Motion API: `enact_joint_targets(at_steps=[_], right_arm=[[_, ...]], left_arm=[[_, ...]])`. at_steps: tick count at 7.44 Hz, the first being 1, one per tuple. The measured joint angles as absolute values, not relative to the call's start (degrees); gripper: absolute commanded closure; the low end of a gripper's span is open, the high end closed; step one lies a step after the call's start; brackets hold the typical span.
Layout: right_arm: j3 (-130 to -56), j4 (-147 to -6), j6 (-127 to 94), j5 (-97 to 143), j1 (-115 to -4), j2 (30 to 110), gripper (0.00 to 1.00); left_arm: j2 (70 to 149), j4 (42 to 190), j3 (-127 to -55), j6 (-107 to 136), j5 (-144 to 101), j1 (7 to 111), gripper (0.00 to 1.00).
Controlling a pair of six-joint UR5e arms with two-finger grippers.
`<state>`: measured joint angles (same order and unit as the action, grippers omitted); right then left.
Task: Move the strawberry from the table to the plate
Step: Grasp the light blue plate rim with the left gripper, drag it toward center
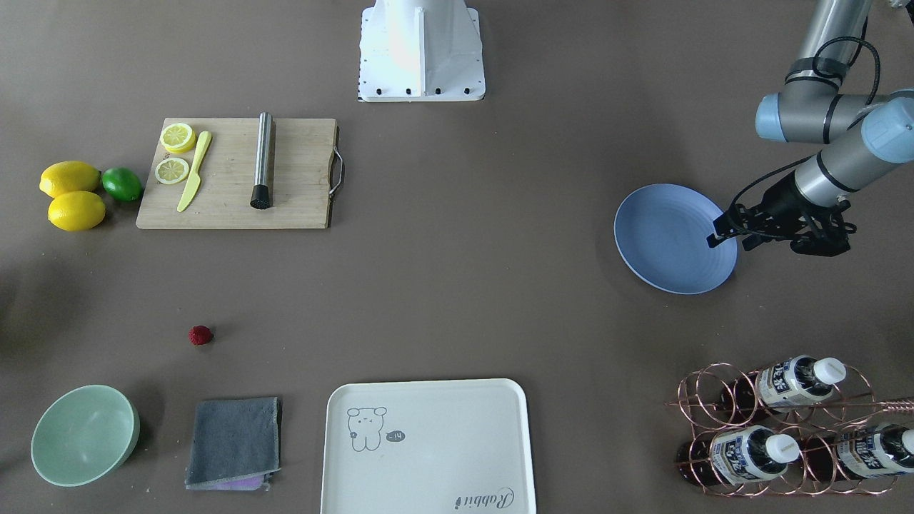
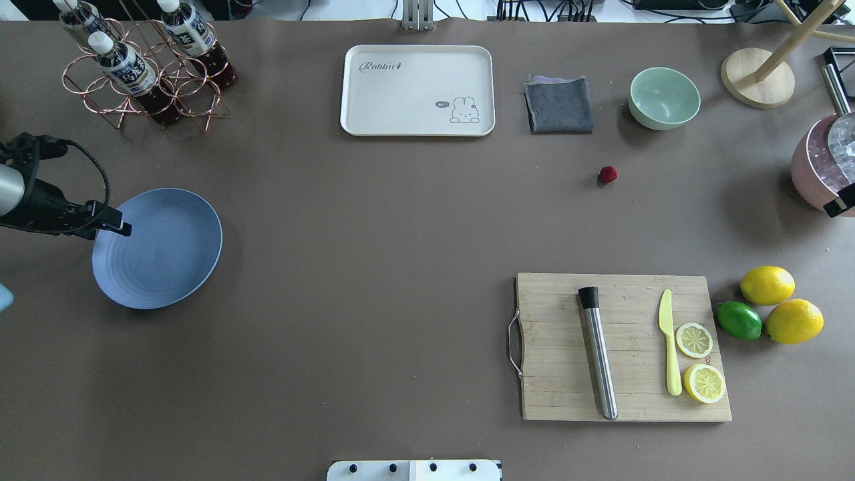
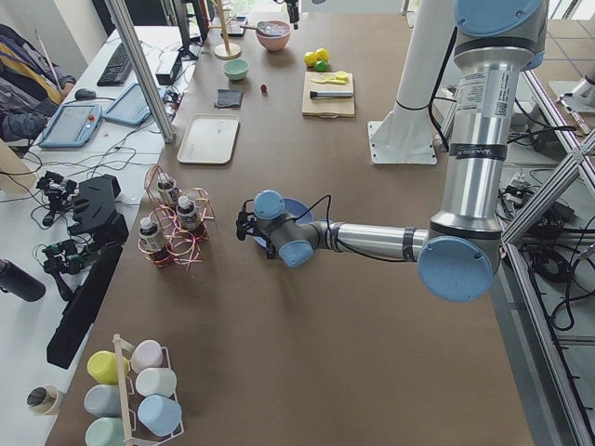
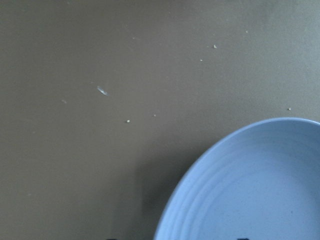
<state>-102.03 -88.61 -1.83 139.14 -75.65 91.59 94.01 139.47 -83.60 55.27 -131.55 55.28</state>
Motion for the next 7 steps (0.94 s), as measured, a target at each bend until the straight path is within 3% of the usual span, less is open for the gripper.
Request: enact_joint_targets(at_steps=[1,2,7], right_arm=[[-102.0,-88.6,-1.9,139.1,-75.6,91.6,0.0],[-102.0,-88.7,-1.9,139.1,-75.6,91.6,0.0],[-102.2,-88.7,-1.9,139.3,-75.6,91.7,0.0]], left_arm=[[93.9,139.7,-83.6,55.3,-131.1,54.6,0.87],[93.7,139.7,-83.6,55.3,-131.0,54.4,1.0],[93.3,139.5,-84.6,55.3,-134.9,56.2,1.0]])
